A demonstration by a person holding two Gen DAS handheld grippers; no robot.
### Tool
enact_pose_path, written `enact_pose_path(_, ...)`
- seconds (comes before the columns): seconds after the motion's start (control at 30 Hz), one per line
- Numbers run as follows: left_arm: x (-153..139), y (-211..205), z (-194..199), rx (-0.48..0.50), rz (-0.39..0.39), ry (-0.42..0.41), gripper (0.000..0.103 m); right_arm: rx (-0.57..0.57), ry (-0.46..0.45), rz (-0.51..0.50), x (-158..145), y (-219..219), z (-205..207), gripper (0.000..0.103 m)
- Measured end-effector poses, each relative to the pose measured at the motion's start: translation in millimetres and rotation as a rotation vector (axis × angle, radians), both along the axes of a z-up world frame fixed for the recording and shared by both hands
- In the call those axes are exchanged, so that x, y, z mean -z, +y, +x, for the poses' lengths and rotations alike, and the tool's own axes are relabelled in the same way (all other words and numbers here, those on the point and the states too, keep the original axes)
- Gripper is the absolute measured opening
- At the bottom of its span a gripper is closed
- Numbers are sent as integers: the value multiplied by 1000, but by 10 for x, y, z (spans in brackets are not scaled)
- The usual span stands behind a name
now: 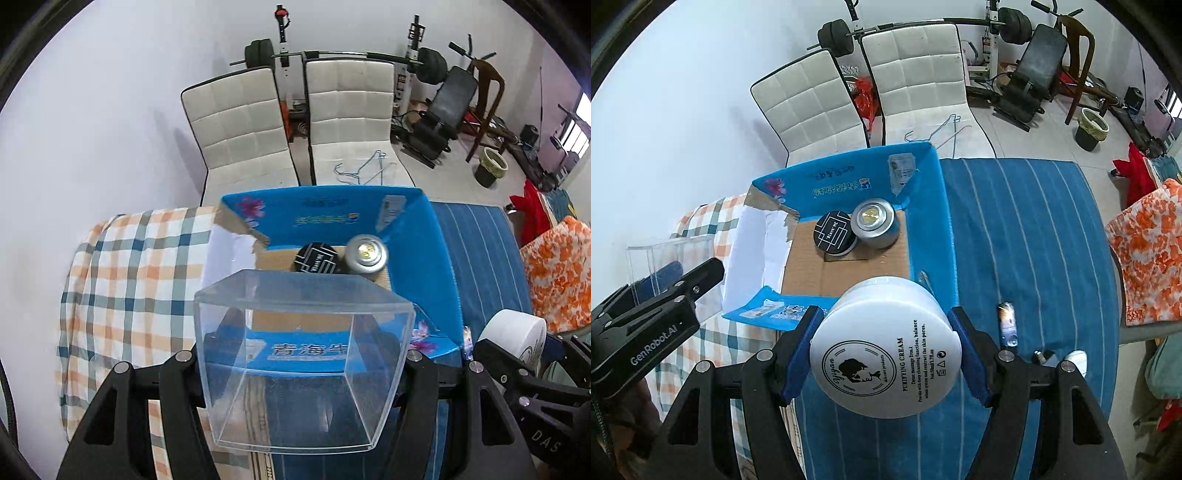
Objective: Organize rigid objects
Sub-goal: 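Lower the cube box and white jar into the blue box, open both tools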
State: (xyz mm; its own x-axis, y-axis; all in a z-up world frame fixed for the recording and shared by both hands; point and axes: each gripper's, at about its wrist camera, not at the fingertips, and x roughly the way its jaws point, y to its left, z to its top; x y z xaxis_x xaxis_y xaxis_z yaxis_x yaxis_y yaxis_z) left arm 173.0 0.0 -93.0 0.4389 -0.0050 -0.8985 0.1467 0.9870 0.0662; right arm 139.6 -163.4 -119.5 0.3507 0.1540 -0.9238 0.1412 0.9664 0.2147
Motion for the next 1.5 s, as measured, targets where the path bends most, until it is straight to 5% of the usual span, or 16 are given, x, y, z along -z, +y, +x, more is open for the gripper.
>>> enact_pose_path(0.17, 162, 254, 193, -23, -46, 44, 62, 27, 36, 27, 296, 63, 305, 71)
enact_pose_path(0.4, 892, 477, 838, -52, -121, 207, 62, 68, 169, 61, 1148, 140, 916, 71)
enact_pose_path(0.73, 1783, 412, 1498, -51, -66, 382, 62, 76, 301, -16, 1894, 289, 1280, 71)
enact_pose_path(1.27, 2177, 225, 1624, -13, 0, 444, 62, 57, 425, -14, 2300, 392, 1547, 72)
enact_pose_path(1.5, 2175, 340, 1516, -25, -20, 503, 67, 12, 402, -1, 2160, 405, 1529, 97)
